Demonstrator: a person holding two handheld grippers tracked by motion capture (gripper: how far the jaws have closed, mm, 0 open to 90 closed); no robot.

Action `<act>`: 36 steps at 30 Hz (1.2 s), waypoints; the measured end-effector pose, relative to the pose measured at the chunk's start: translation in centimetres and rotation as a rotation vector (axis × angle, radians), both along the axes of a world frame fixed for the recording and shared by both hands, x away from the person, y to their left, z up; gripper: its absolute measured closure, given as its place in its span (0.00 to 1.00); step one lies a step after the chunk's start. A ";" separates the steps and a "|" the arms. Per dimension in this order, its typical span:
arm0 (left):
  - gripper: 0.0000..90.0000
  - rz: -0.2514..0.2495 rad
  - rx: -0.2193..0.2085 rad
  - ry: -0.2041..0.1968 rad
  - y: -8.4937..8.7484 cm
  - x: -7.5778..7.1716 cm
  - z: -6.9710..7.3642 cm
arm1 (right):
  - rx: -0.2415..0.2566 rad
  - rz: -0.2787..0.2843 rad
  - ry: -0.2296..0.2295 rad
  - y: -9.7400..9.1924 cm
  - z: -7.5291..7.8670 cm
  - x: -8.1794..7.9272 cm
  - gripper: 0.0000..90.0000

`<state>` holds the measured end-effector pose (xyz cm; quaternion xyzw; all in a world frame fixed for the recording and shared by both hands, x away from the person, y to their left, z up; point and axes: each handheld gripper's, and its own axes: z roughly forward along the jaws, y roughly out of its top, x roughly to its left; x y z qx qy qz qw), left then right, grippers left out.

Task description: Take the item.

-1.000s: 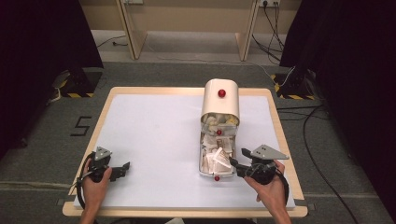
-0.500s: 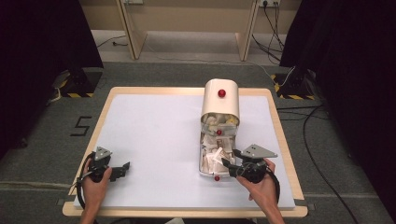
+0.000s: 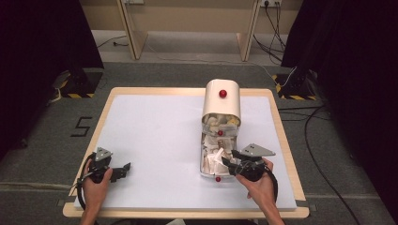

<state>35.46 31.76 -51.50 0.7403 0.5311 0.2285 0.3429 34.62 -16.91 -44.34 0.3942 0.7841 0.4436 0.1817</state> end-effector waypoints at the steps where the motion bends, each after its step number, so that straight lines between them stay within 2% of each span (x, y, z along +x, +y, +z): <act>1: 0.10 0.000 0.000 0.000 0.0 0.0 0.0 | -0.004 -0.001 0.003 0.0 -0.2 0.1 0.58; 9: 0.10 0.000 0.000 0.000 0.0 0.0 0.0 | -0.020 0.012 -0.002 0.3 -0.6 0.1 0.66; 13: 0.10 0.000 0.000 0.000 0.0 0.0 0.0 | -0.041 0.026 -0.018 0.5 -0.8 0.0 0.78; 15: 0.10 0.000 0.000 0.000 0.0 0.0 0.0 | -0.045 0.033 -0.018 0.5 -0.8 -0.1 0.81; 16: 0.10 0.000 0.000 0.000 0.0 0.0 0.0 | -0.036 0.038 -0.032 0.6 -0.8 -0.1 0.87; 19: 0.10 0.000 0.000 0.000 0.0 0.0 0.0 | -0.025 0.051 -0.045 0.5 -0.5 -0.3 0.93; 25: 0.10 0.000 0.000 0.000 0.0 0.0 0.0 | -0.021 0.070 -0.058 0.7 -0.2 -0.5 0.94; 36: 0.10 0.000 0.000 0.000 0.0 0.0 0.0 | 0.007 0.060 -0.070 0.3 0.4 -0.7 0.94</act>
